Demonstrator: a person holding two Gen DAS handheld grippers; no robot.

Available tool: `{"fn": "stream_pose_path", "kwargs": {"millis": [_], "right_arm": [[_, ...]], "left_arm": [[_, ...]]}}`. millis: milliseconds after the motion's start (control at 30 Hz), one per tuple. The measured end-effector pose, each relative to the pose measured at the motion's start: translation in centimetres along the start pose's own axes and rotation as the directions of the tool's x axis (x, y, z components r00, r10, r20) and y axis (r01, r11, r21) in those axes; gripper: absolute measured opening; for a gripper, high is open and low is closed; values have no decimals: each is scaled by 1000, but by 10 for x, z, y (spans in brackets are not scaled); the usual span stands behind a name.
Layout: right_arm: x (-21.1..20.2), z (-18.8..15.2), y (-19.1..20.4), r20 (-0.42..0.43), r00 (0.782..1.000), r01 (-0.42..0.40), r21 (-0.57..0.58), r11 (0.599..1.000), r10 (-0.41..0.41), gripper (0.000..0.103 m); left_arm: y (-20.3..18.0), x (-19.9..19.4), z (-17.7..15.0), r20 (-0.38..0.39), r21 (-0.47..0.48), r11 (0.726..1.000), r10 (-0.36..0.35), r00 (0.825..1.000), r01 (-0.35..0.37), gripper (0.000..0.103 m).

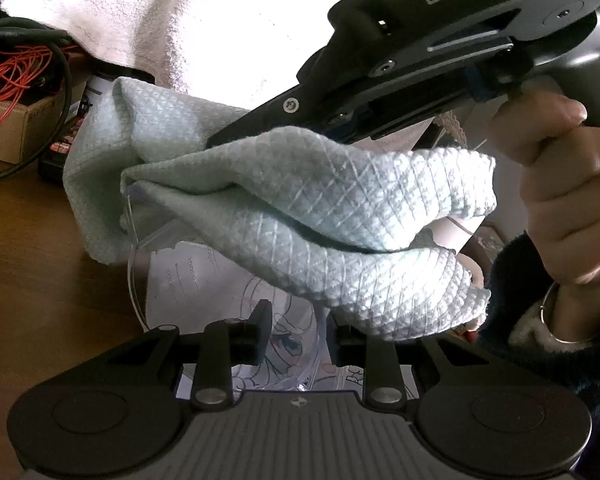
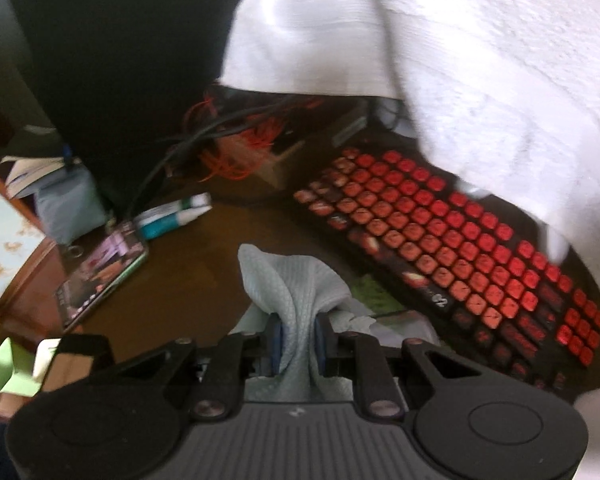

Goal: Clean container
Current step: 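Wipe the cloth back and forth along the jug rim with the right gripper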

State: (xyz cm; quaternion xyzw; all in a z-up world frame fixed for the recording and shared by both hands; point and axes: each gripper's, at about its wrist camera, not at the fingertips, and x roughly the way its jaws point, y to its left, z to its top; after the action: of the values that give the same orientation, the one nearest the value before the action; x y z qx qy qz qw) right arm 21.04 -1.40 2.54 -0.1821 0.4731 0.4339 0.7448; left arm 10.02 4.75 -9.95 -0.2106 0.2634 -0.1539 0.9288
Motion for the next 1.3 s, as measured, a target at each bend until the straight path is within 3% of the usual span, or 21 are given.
{"fn": "stream_pose_path", "kwargs": {"millis": [167,333,500,633,1000,1300], "right_arm": [[1,0,2,1,1000,8,-10,1000,-8,16],[2,1,0,24,990,138,4,990,-138,16],[2,3,-10,18,986,164,26,986,-164,16],[3,5,-22,22,971,235,63,970,-237,16],[3,7,-37,8,973,229,118,966,-231,16],[2,1,-6,8,995,95,12,995,-95,16]], "left_arm": [[0,0,0,0,-1,1000,0,1000,0,27],[-1,-1,0,1,-1,1000,1,1000,-1,27],[-2,-1,1,1,-2,1000,0,1000,0,27],[-2,0,0,1,-4,1000,0,1000,0,27],[-3,0,1,0,-3,1000,0,1000,0,27],[-3,-1,1,-2,-2,1000,-1,1000,1,27]]}}
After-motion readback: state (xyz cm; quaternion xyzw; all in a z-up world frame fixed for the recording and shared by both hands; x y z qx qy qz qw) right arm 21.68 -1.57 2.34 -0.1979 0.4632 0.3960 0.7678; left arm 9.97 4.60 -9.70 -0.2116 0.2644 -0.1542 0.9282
